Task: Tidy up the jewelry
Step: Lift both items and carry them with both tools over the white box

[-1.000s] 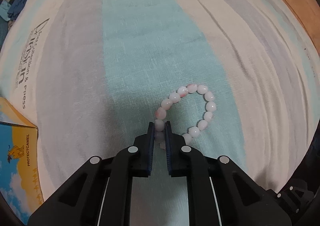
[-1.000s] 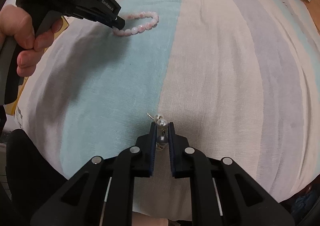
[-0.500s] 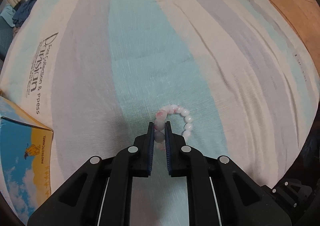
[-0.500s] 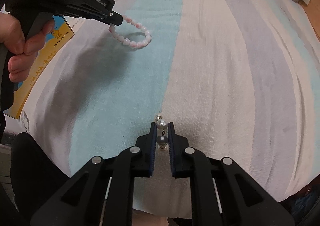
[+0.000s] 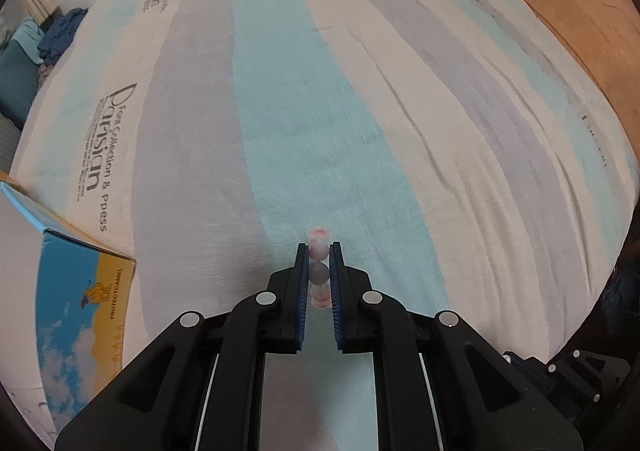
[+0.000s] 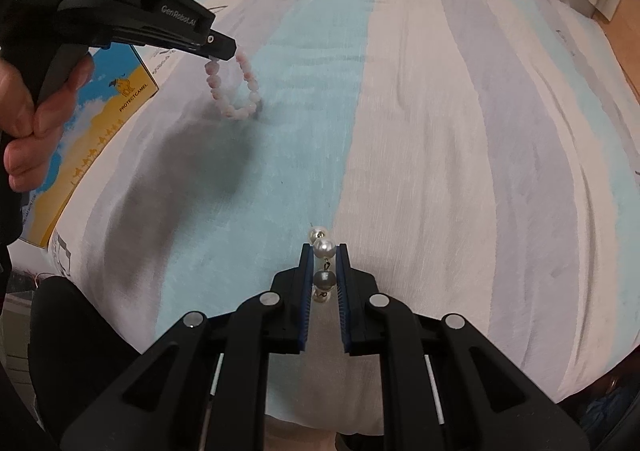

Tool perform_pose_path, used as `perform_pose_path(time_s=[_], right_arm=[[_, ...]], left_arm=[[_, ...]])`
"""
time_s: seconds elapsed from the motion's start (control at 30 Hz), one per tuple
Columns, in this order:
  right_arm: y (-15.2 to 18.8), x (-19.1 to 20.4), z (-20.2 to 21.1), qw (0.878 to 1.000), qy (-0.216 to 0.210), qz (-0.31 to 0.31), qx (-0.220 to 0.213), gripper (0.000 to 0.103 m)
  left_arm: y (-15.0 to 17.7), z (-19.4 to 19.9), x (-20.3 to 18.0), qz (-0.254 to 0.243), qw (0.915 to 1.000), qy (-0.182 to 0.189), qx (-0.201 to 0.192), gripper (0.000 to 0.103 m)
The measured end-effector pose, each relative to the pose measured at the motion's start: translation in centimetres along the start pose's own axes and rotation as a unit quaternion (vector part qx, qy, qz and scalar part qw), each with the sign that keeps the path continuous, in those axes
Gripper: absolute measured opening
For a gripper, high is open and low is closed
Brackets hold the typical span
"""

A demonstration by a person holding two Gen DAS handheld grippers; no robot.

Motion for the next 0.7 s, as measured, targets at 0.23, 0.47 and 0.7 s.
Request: perform_pose_path(time_s=[0.23,0.47,0.7], right_arm=[[-1.1,0.4,1.2,1.0,-0.001,0.001,-0.013,0.011],[-2.6,1.4,3.0,0.999,-0.008,0.004,-0.035,0.011],[-4.4,3.0,5.3,0.998,-0.015,0.015,-0.059,0.011]], left_arm=[[0.4,2.3,0.7,0.003,0.9999,-0.01,-0.014,0.009],[1.3,5.0,2.0,0.01,0.9991,-0.026,-0.031,0.009],[2.4,8.0,4.0,0.026,0.9976,-0.041,-0.049,0.009]])
Point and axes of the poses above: each gripper's, at about its wrist camera, not at the fingertips, and z roughly against the way its jaws point, x to its left, y to its underside, the point moved 6 cm from there along -z, roughly the way its jaws point, and after that the axes turned 9 degrees about y, right-handed, at the moved point
